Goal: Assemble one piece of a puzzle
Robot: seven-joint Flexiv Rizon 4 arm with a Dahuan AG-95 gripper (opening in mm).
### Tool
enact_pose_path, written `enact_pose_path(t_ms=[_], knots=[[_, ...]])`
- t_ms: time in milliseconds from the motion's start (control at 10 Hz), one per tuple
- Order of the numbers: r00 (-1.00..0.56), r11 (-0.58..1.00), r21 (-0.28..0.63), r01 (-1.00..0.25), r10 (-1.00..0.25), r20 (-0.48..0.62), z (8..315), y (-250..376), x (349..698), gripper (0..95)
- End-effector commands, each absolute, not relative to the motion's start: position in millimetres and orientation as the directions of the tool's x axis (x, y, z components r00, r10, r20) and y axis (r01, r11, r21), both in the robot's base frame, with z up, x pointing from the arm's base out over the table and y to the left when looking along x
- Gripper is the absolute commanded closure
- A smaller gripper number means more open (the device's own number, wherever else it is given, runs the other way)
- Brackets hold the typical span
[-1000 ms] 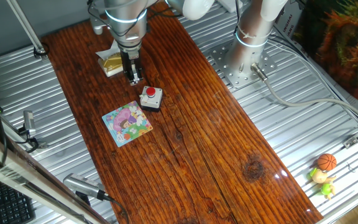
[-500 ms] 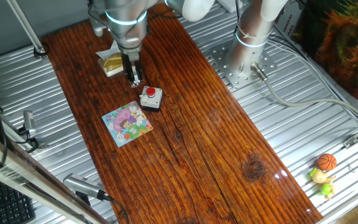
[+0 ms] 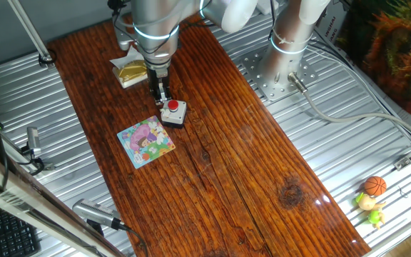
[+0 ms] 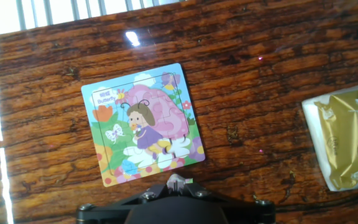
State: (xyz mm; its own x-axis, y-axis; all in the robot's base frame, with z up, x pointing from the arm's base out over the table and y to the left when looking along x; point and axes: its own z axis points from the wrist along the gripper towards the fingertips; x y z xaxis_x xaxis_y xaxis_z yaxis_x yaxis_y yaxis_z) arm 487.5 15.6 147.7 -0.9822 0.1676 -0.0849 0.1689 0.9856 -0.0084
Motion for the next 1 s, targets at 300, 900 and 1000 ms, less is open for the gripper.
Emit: enact_pose_path(t_ms=[300,900,1000], knots=[[-0.983,0.987,-0.009,0.158,0.157,-0.097,138.2,13.9,488.4,95.0],[-0.987,0.990,-0.027,0.139,0.137,-0.081,138.2,13.8,488.6,95.0],[-0.987,0.990,-0.030,0.138,0.135,-0.092,138.2,13.8,488.6,95.0]])
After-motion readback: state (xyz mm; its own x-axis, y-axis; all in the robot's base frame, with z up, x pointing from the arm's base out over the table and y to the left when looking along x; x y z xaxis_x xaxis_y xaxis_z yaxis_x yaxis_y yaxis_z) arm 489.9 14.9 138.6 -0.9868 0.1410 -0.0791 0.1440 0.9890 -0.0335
